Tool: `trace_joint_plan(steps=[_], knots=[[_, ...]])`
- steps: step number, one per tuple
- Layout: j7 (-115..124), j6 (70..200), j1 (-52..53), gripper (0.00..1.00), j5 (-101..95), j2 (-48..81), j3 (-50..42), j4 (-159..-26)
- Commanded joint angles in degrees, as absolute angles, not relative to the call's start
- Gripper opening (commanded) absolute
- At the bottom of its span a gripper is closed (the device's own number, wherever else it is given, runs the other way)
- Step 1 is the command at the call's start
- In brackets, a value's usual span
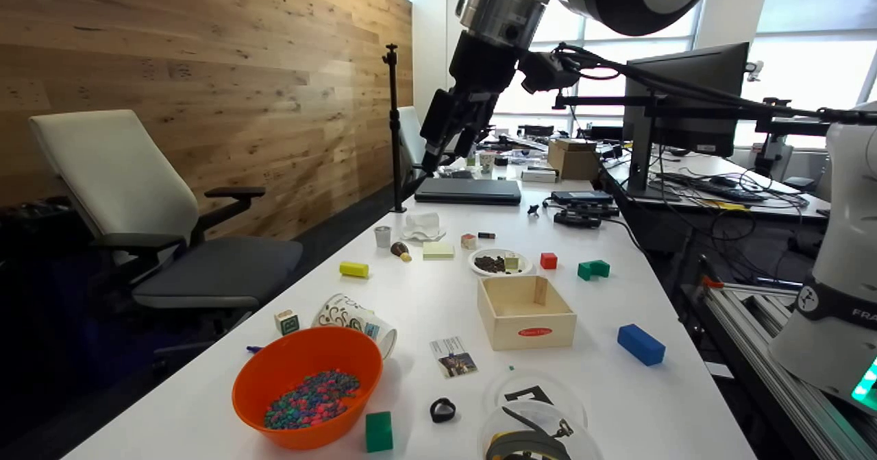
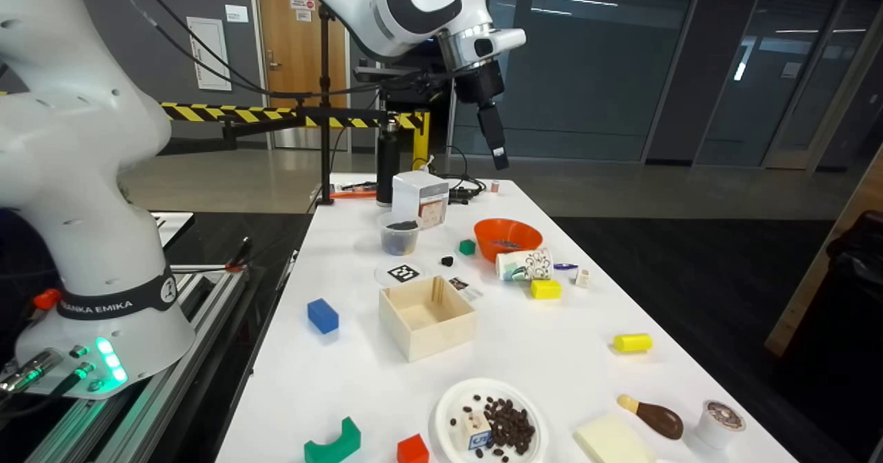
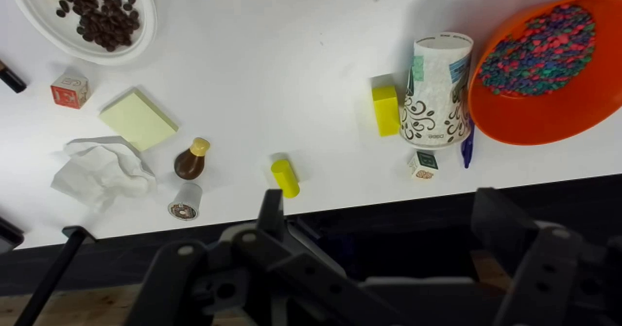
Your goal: Put the right yellow block upright
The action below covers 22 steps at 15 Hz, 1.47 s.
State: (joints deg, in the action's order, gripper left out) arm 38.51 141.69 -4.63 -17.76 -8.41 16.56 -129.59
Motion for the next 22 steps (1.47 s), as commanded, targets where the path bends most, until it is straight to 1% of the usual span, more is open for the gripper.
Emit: trace_joint_plan(steps=[1,7,12,16,20,21,22], knots=[[40.5,145.7,-3.1,1.0,-20.5,-3.9,13.0,-127.4],[37.1,150.8,-0.8,1.0,-18.5,3.8,8.3,-123.1],[30.9,150.8,1.3,1.0,-15.7,10.9,4.4,-115.8],[20.0,141.4,2.1,1.0,-14.6,17.1,2.7,-105.7],[11.6,125.4,2.3,1.0,-14.6,24.7,0.8,-92.4],[15.9,132.1,3.1,1.0,-16.0,19.6,0.2,-100.7],[14.4,129.3,3.0,1.0,-16.0,21.2,0.0,-98.1]])
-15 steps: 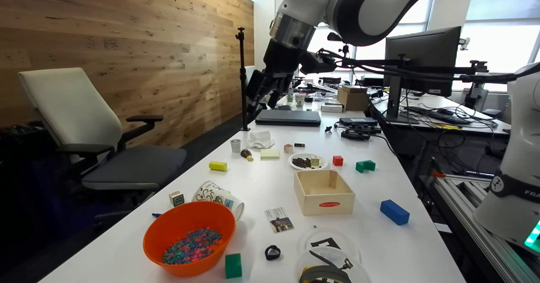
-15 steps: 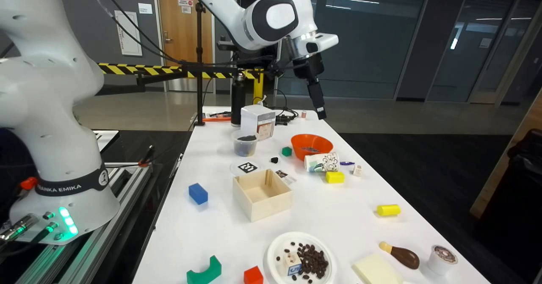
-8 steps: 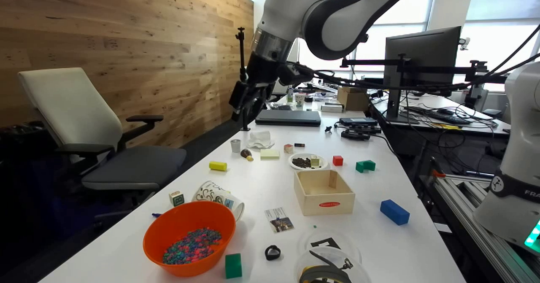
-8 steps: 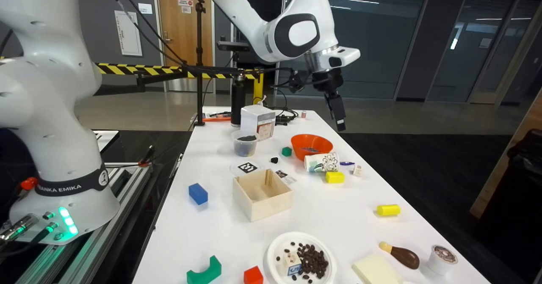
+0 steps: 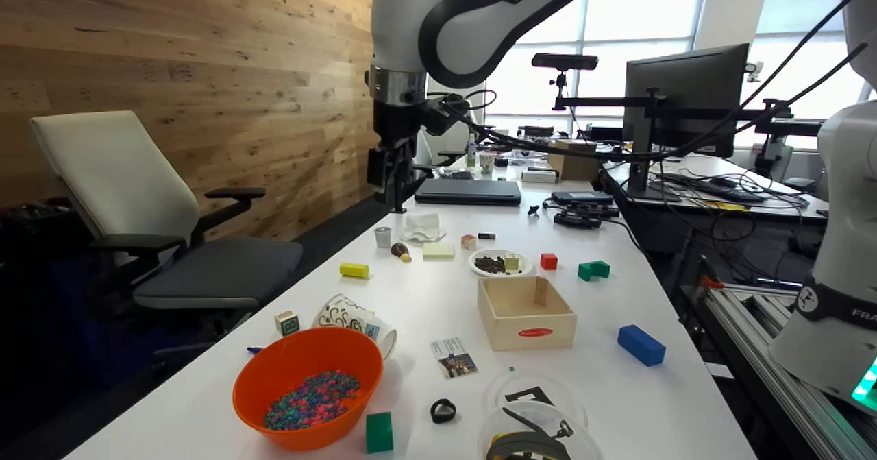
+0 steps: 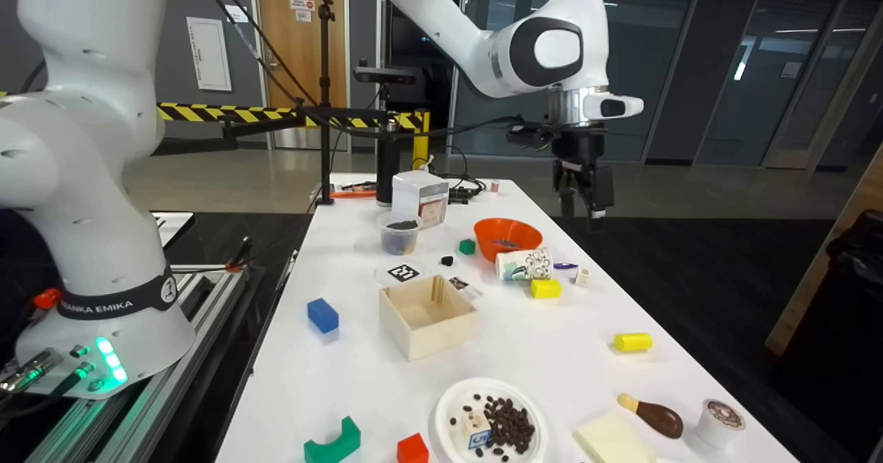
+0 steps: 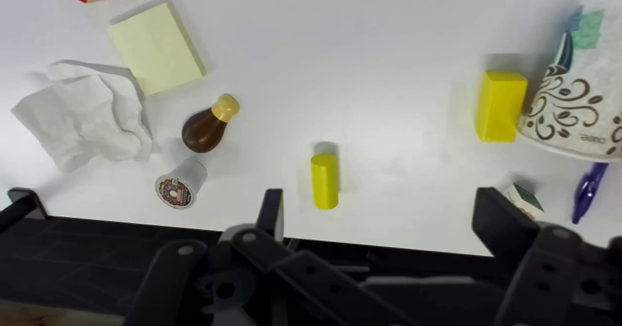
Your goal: Put the right yellow block upright
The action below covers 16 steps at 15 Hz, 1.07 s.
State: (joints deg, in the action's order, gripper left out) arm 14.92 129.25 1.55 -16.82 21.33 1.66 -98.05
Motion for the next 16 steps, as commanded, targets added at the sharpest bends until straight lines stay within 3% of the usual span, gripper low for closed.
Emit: trace_joint_plan(steps=[1,9,16], knots=[[13.6,128.1,3.0,1.0,-16.0,22.5,-0.1,-96.3],[13.0,127.3,3.1,1.0,-15.9,24.1,-0.2,-94.2],[7.6,120.2,3.4,1.0,-14.3,34.0,0.3,-81.3]])
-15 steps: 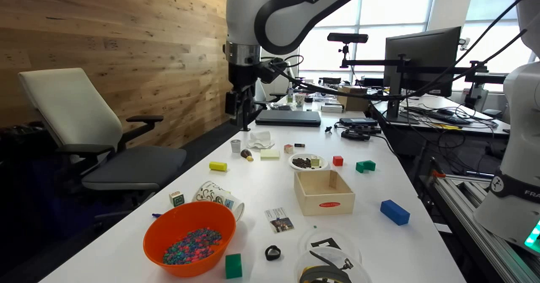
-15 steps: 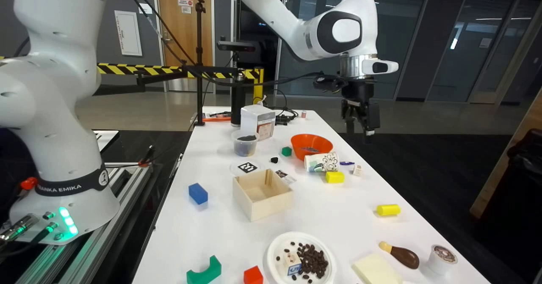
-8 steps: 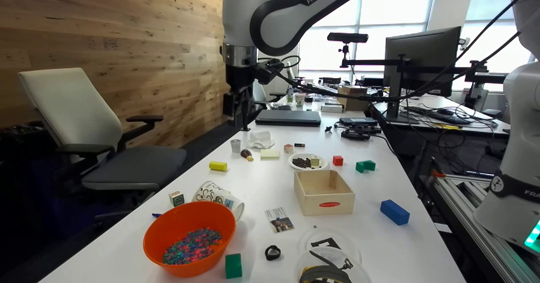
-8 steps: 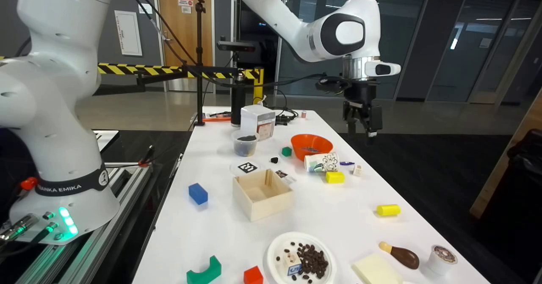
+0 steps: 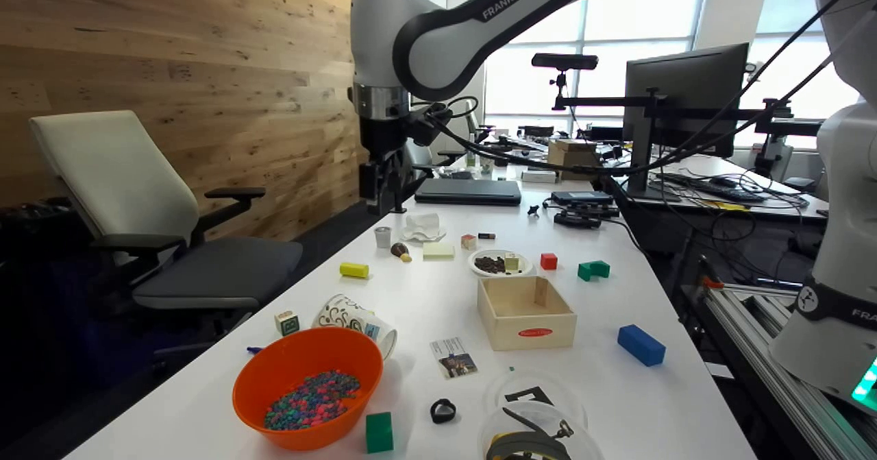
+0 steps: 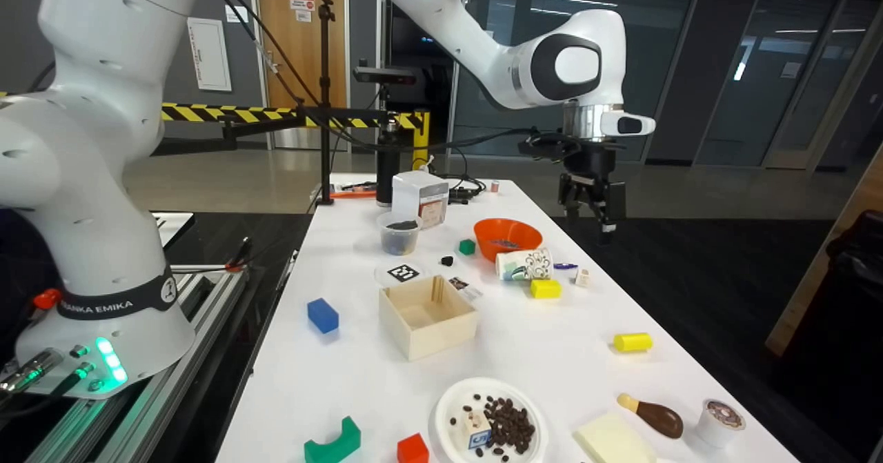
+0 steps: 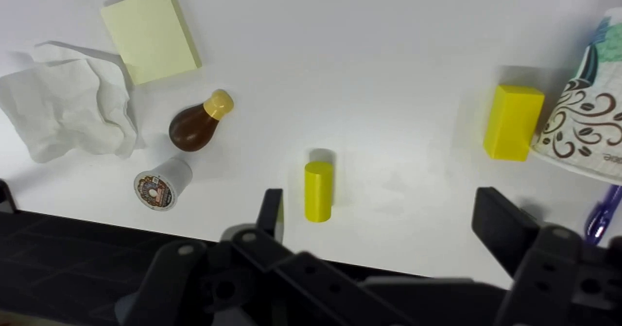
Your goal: Put the right yellow block upright
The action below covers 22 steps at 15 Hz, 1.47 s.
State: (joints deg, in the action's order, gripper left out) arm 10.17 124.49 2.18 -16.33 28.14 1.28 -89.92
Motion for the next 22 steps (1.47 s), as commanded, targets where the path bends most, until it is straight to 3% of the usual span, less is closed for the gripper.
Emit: trace_joint_plan(steps=[1,14,22], knots=[[7.5,119.2,3.5,1.0,-14.3,35.8,0.2,-79.0],[6.7,102.3,-0.5,1.0,-3.3,59.5,0.2,-45.8],[7.4,105.2,-2.0,1.0,-1.7,68.5,1.7,-34.7]])
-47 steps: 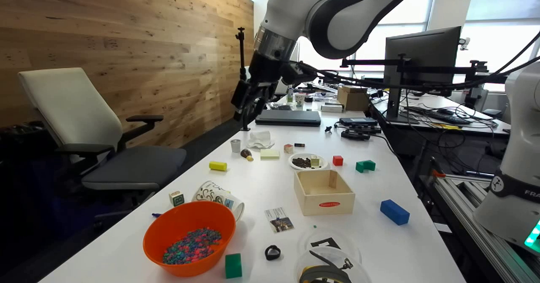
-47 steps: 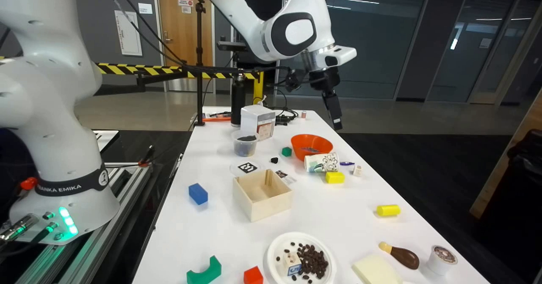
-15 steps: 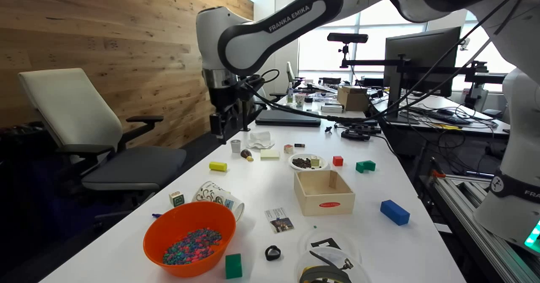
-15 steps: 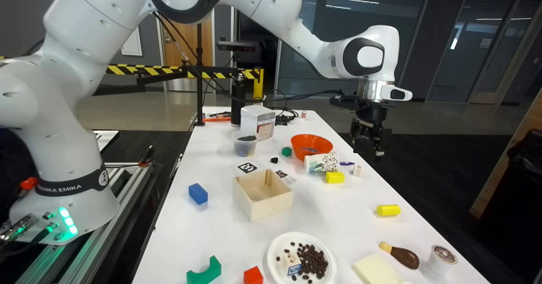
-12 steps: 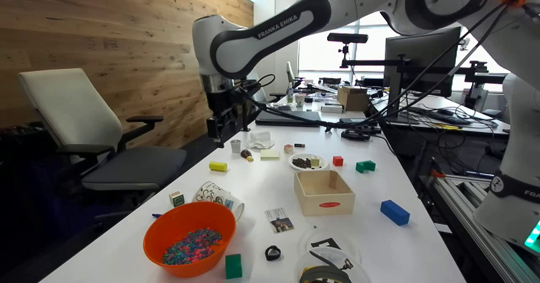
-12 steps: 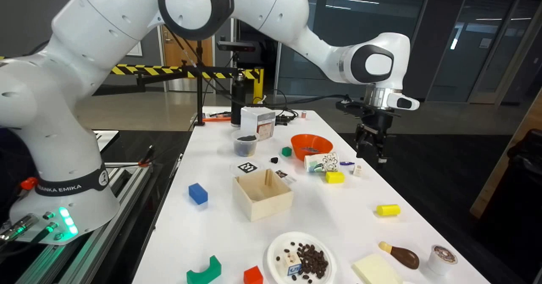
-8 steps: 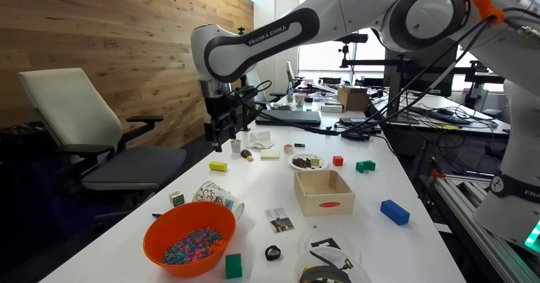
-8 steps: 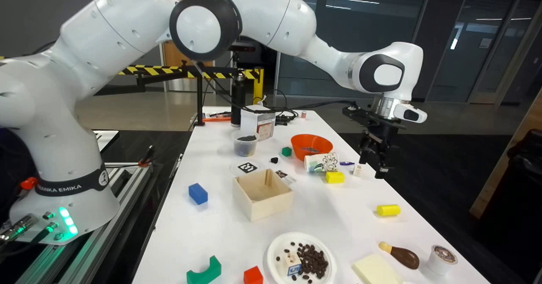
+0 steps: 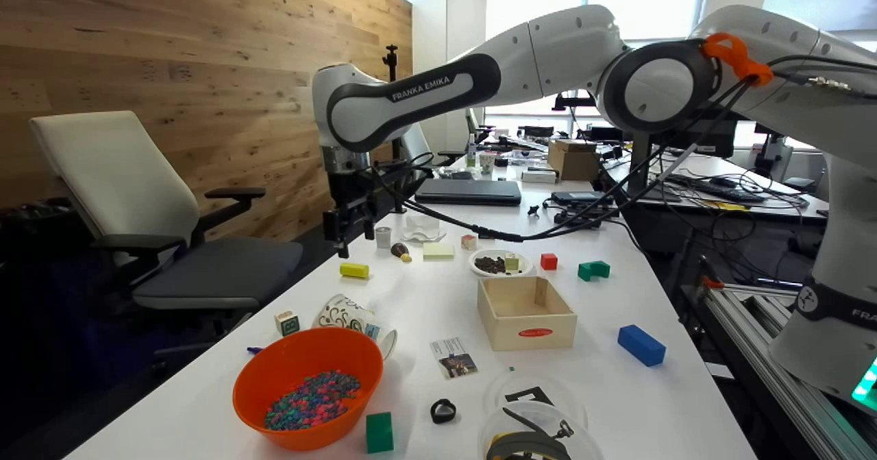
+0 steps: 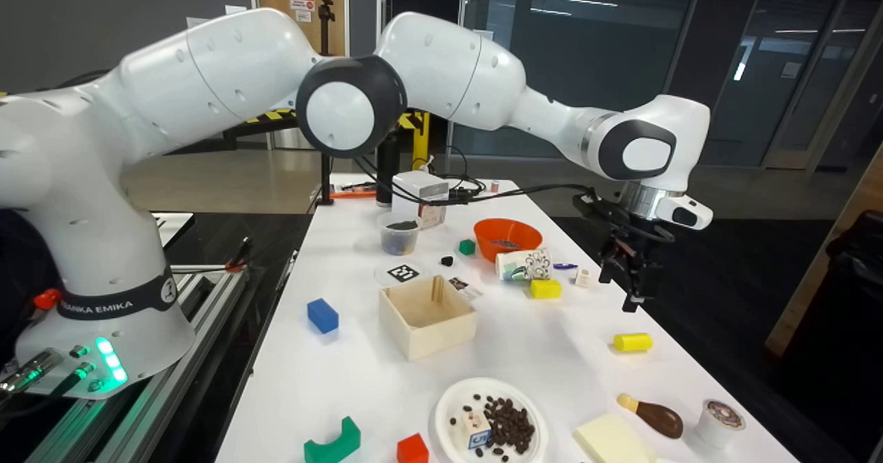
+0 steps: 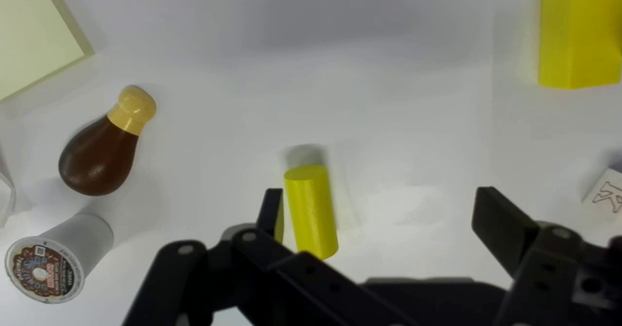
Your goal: Put the right yellow block upright
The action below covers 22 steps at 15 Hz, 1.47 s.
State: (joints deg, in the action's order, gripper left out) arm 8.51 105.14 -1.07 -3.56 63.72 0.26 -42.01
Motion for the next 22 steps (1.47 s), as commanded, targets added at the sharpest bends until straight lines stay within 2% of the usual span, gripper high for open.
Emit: trace_joint_plan(steps=[1,3,4,12,22], knots=[[7.5,105.5,-2.1,1.0,-1.8,69.1,2.1,-34.0],[8.9,107.4,-2.0,1.0,-2.0,70.3,2.2,-32.7],[8.6,106.7,-1.4,1.0,-3.6,67.1,1.4,-37.9],[8.3,109.4,-1.4,1.0,-3.6,69.7,1.6,-35.2],[7.3,120.8,-1.7,1.0,-3.9,73.4,1.3,-34.3]])
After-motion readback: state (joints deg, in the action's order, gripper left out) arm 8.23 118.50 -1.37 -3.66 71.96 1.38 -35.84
